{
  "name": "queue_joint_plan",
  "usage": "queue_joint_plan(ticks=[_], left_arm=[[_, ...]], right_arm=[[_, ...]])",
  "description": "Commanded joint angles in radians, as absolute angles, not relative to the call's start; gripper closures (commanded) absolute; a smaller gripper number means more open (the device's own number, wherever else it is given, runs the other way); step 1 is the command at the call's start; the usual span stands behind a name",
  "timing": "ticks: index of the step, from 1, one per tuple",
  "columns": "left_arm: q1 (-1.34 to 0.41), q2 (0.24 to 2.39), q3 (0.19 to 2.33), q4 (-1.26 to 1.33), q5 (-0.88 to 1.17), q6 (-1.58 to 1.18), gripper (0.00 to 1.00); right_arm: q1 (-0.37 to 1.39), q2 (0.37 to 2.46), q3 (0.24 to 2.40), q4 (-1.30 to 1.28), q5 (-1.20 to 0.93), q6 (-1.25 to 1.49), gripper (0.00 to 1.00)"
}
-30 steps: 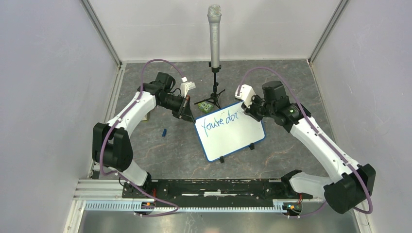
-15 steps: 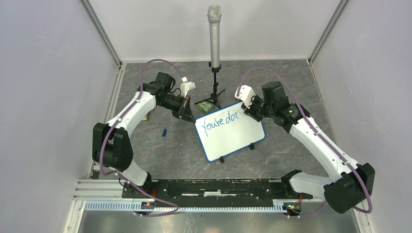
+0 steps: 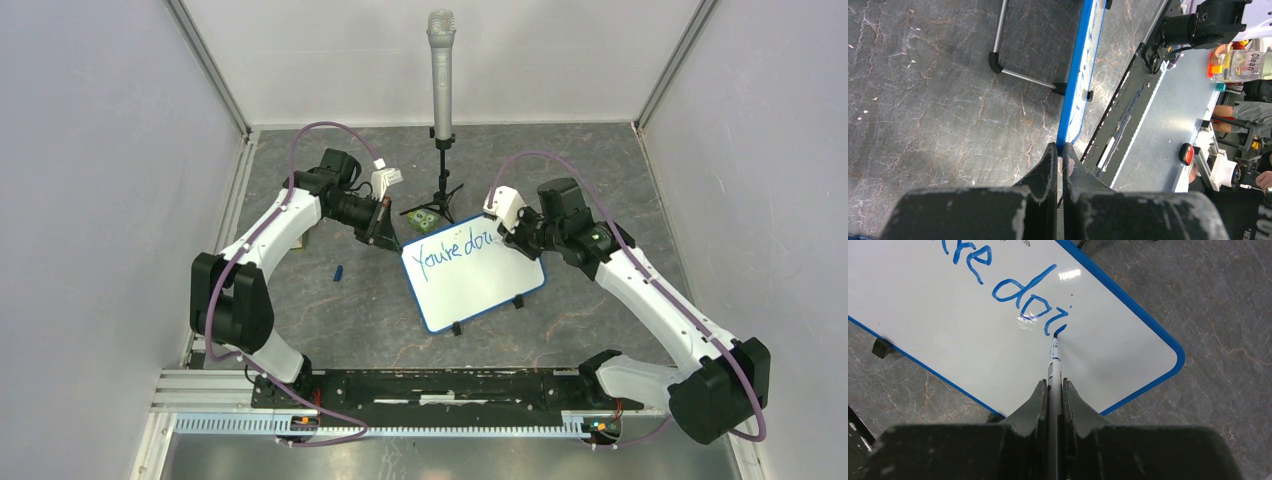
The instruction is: Write a sentence on the whiteboard
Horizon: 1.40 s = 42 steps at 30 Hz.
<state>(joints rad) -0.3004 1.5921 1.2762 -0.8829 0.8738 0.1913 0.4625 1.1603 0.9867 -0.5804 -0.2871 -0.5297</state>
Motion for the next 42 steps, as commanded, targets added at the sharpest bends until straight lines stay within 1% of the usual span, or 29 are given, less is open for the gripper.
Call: queue_joint_plan(ticks=[1, 27, 42], left_arm=[[-0.301, 1.571, 1.276, -0.892, 0.89, 0.241, 0.97], [-0.301, 1.569, 1.273, -0.891, 0.882, 0.244, 0.97], [-0.301, 1.574, 1.276, -0.891, 0.887, 0.244, 0.97]], right_arm=[[0.46, 1.147, 0.978, -0.56, -0.277, -0.534, 1.0], [0.441, 1.187, 1.059, -0.507, -0.236, -0.518, 1.0], [0.431, 1.149, 0.989, -0.547, -0.264, -0.532, 1.0]])
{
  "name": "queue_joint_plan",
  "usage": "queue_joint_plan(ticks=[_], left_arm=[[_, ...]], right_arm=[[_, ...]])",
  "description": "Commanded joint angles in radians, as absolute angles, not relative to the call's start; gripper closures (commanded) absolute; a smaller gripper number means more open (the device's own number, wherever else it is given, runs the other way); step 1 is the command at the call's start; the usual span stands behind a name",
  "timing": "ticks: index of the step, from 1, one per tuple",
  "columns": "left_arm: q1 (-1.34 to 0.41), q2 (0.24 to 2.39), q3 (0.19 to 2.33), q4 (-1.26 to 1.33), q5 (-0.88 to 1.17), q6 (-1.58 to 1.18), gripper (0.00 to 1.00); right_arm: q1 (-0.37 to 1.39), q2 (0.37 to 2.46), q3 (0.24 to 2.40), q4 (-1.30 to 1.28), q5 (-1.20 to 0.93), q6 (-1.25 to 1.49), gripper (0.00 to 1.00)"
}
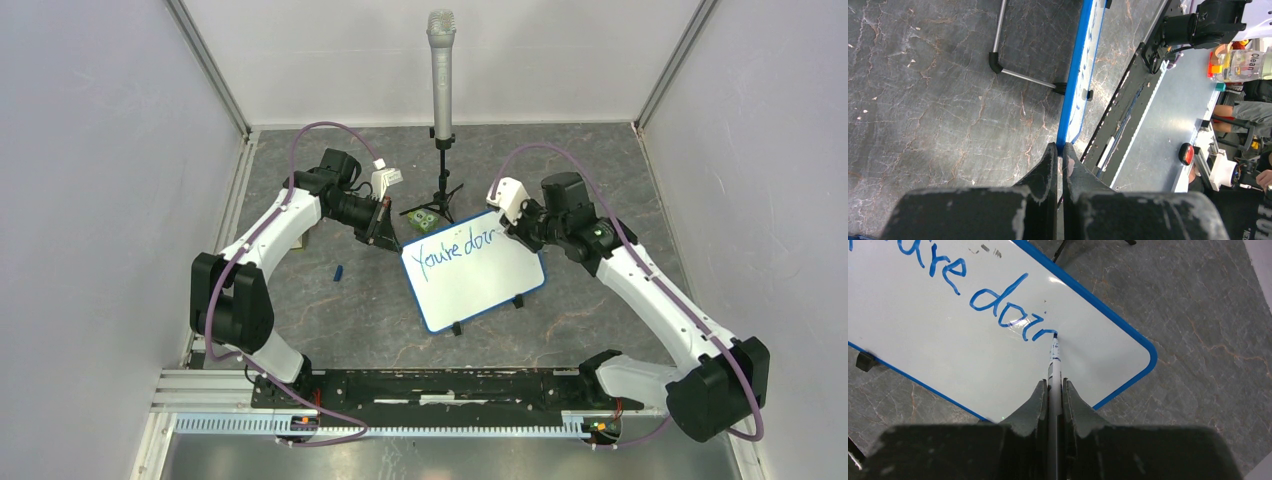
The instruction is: Write a sentence on the whiteboard
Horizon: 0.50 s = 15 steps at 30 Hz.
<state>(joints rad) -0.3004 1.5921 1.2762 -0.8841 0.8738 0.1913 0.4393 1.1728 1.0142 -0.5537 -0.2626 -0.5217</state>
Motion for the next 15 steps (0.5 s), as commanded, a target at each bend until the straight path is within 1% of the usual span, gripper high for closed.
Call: queue_joint_plan(ticks=[1, 15], left_arm=[[-0.301, 1.574, 1.275, -0.891, 0.887, 0.243, 0.97], [-0.301, 1.578, 1.274, -0.891, 0.89, 0.247, 0.98]], right_arm=[[0.43, 1.145, 0.984, -0.549, -0.267, -0.532, 1.0], [0.43, 1.138, 0.995, -0.564, -0.269, -0.531, 1.0]])
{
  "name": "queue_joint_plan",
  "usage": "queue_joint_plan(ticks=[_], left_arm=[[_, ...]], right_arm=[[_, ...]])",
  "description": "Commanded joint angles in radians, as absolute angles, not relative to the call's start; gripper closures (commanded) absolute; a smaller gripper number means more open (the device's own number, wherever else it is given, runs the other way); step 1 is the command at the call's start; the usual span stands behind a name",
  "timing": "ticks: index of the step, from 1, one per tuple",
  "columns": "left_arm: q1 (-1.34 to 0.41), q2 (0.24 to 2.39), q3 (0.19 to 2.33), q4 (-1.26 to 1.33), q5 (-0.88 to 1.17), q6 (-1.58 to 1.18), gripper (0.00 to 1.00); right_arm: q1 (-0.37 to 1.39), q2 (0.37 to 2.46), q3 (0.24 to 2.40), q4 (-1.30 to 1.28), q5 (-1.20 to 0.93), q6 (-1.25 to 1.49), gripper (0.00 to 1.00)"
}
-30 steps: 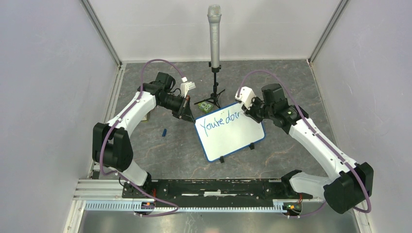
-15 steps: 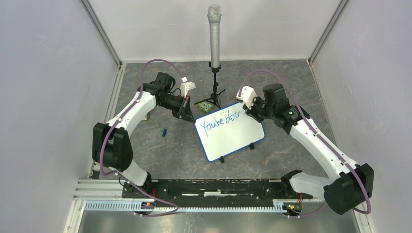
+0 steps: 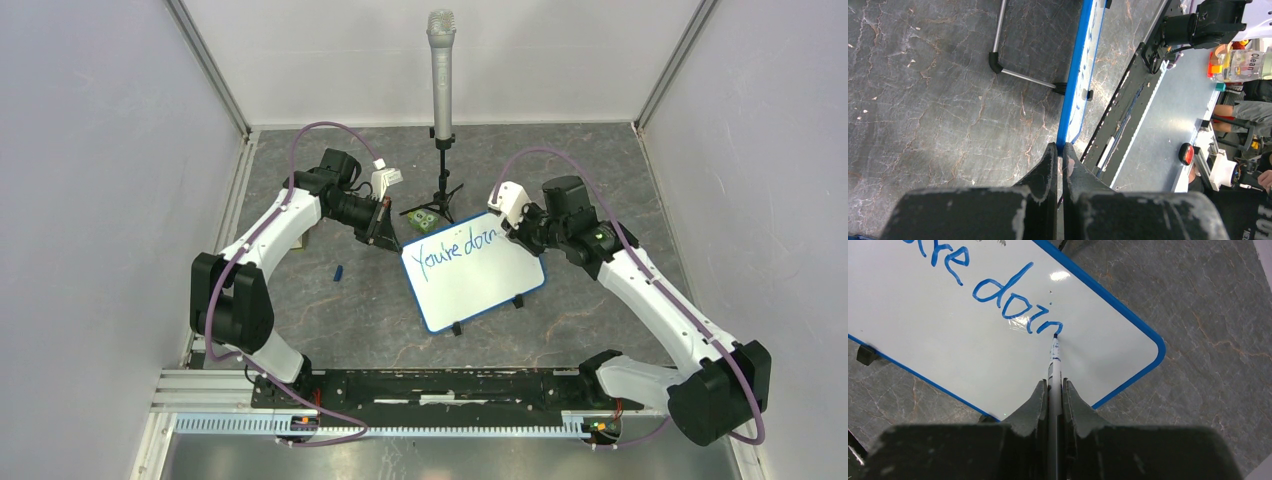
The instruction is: Write a sentence on the whiteboard
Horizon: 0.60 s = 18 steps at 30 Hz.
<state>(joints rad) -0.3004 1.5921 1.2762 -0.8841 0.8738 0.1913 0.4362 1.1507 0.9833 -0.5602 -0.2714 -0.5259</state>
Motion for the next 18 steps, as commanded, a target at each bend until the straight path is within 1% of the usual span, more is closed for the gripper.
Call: queue_joint_plan(ticks=[1, 8, 18], left_arm=[[-0.301, 1.578, 1.273, -0.892, 0.891, 0.249, 0.98], [-0.301, 1.574, 1.27, -0.891, 0.896, 0.25, 0.98], [-0.301, 1.577, 1.276, -0.892, 0.897, 0.247, 0.97]], right_arm=[[0.429, 1.138, 1.0, -0.559, -0.26, -0.525, 1.0], [0.4, 1.152, 1.059, -0.56, -0.277, -0.503, 1.0], [0.396, 1.165, 1.052, -0.546, -0.257, -0.512, 1.0]])
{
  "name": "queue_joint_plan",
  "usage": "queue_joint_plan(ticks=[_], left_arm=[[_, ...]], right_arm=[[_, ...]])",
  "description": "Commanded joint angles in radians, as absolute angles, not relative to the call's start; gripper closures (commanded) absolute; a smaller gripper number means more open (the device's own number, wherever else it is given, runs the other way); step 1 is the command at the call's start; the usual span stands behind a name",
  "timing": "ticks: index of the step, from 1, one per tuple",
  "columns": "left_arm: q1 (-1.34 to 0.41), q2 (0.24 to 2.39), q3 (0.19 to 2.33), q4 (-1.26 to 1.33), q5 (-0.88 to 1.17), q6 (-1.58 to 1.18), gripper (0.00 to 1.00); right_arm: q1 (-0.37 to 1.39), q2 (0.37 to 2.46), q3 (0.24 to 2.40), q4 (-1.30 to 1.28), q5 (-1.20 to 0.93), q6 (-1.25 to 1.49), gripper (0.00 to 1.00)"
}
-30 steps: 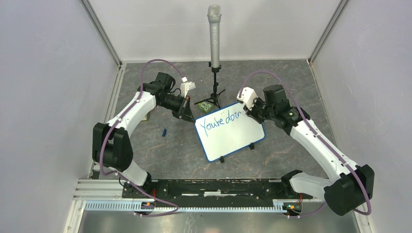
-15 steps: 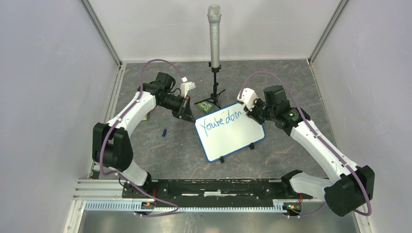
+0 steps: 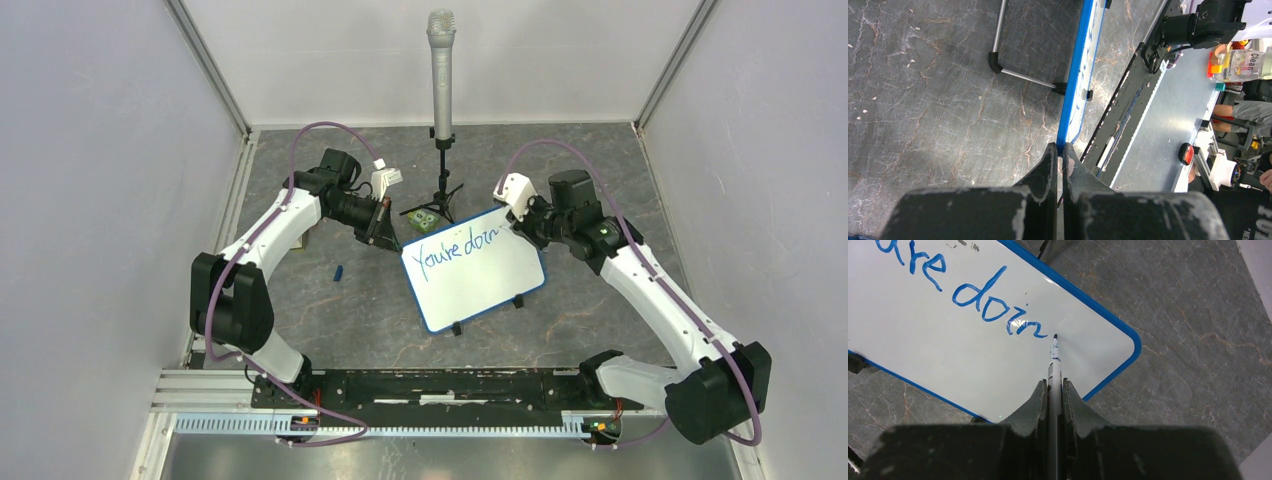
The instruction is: Write a sentence on the whiteboard
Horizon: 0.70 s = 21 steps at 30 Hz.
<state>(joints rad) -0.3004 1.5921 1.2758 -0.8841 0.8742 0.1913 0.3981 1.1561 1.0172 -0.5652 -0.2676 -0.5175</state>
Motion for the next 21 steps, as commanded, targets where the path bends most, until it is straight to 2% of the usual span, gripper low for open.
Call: queue_joint_plan(ticks=[1, 21], left_arm=[[-0.301, 1.576, 1.276, -0.891, 0.897, 0.246, 0.98], [-0.301, 1.574, 1.27, -0.891, 0.892, 0.25, 0.98]], right_arm=[[0.396, 1.167, 1.051, -0.541, -0.255, -0.512, 1.0], [0.396, 1.175, 1.035, -0.55, -0.309, -0.519, 1.0]])
